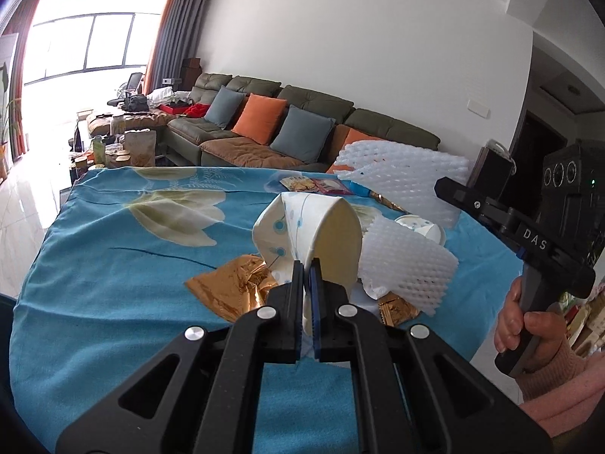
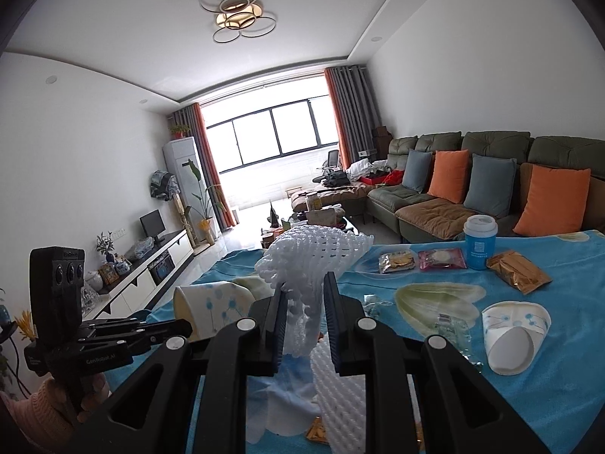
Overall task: Collect trash
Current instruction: 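Carry the foam net and paper cup in both grippers over the teal bin, then open both grippers to drop the net and cup into the bin, then move both open grippers back over the table trash, then grasp the gold foil wrapper with the left gripper while the right grasps a paper cup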
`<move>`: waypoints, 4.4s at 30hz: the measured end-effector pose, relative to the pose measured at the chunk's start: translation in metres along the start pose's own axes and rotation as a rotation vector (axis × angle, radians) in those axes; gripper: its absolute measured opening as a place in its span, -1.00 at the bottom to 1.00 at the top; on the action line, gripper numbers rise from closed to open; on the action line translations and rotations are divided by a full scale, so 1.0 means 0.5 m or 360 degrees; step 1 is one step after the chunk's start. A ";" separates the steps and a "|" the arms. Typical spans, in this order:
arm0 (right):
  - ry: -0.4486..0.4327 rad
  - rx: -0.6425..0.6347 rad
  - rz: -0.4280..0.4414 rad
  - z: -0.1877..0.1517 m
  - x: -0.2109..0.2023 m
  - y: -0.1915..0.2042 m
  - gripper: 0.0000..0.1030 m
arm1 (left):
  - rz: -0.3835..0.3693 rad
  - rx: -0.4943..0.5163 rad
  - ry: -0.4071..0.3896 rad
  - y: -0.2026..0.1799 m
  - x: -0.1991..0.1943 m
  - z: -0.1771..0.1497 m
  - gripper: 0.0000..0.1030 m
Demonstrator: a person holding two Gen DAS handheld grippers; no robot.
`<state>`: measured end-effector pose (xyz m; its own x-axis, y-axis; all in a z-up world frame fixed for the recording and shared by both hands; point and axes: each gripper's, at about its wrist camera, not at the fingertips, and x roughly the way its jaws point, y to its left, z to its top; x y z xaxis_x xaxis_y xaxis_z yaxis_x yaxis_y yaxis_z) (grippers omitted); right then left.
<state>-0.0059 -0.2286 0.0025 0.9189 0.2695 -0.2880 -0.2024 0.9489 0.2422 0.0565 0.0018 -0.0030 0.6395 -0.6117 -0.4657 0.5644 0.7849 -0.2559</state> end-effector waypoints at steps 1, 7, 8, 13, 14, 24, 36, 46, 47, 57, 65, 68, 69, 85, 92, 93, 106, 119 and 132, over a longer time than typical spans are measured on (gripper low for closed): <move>0.0004 -0.0012 0.0019 0.001 0.004 0.009 -0.66 | 0.0012 -0.0019 -0.0016 0.013 -0.014 -0.002 -0.92; 0.0055 -0.0072 0.0177 0.006 0.041 0.077 -0.66 | 0.0165 -0.0121 -0.0136 0.062 -0.133 -0.008 -0.92; 0.0067 -0.0085 0.0210 0.007 0.050 0.090 -0.66 | 0.0199 -0.0141 -0.0156 0.081 -0.145 -0.007 -0.92; 0.0142 -0.0154 0.0393 0.002 0.099 0.175 -0.66 | 0.0410 -0.0237 -0.0235 0.140 -0.244 -0.020 -0.92; 0.0161 -0.0171 0.0427 0.001 0.109 0.192 -0.66 | 0.0454 -0.0256 -0.0246 0.154 -0.261 -0.024 -0.92; 0.0373 -0.0311 0.0763 -0.023 0.232 0.384 -0.66 | 0.0887 -0.0490 -0.0263 0.328 -0.419 -0.082 -0.92; 0.0611 -0.0416 0.0910 -0.060 0.370 0.557 -0.66 | 0.1096 -0.0660 -0.0209 0.488 -0.498 -0.157 -0.92; 0.0769 -0.0485 0.0907 -0.096 0.463 0.633 -0.66 | 0.1161 -0.0762 -0.0135 0.561 -0.453 -0.182 -0.92; 0.0779 -0.0489 0.0907 -0.100 0.474 0.639 -0.65 | 0.1169 -0.0769 -0.0124 0.563 -0.443 -0.180 -0.92; 0.1008 -0.0530 0.0876 -0.152 0.546 0.703 -0.26 | 0.1235 -0.0826 -0.0038 0.607 -0.367 -0.181 -0.79; 0.0984 -0.0467 0.0868 -0.138 0.540 0.675 -0.03 | 0.1292 -0.0888 -0.0028 0.625 -0.340 -0.189 -0.40; 0.0941 -0.0432 0.0879 -0.123 0.518 0.650 -0.03 | 0.1287 -0.0833 -0.0069 0.599 -0.348 -0.184 -0.27; 0.0921 -0.0427 0.0884 -0.116 0.507 0.640 -0.03 | 0.1280 -0.0800 -0.0084 0.585 -0.349 -0.177 -0.23; 0.0533 -0.0318 0.0586 -0.009 0.269 0.352 -0.01 | 0.0594 -0.0224 -0.0111 0.254 -0.180 -0.057 0.16; 0.0437 -0.0177 0.0249 -0.002 0.173 0.186 -0.01 | 0.0313 -0.0090 0.0042 0.139 -0.052 -0.047 0.26; 0.0421 -0.0158 0.0187 -0.003 0.159 0.163 -0.01 | 0.0282 -0.0090 0.0063 0.129 -0.036 -0.048 0.26; 0.0249 0.0104 -0.0490 -0.018 0.013 -0.128 0.20 | 0.0251 -0.0127 0.0251 0.104 0.070 -0.059 0.31; 0.0295 0.0492 -0.0737 -0.069 0.009 -0.312 0.52 | 0.0267 -0.0282 0.0386 0.139 0.120 -0.058 0.25; 0.0368 0.0841 -0.0513 -0.089 0.040 -0.380 0.24 | 0.0189 -0.0400 0.0409 0.170 0.130 -0.058 -0.22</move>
<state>0.0360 -0.3961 -0.0905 0.7974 0.0694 -0.5994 0.3182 0.7956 0.5155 0.1309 0.0319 -0.0797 0.5230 -0.4950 -0.6939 0.3279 0.8683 -0.3722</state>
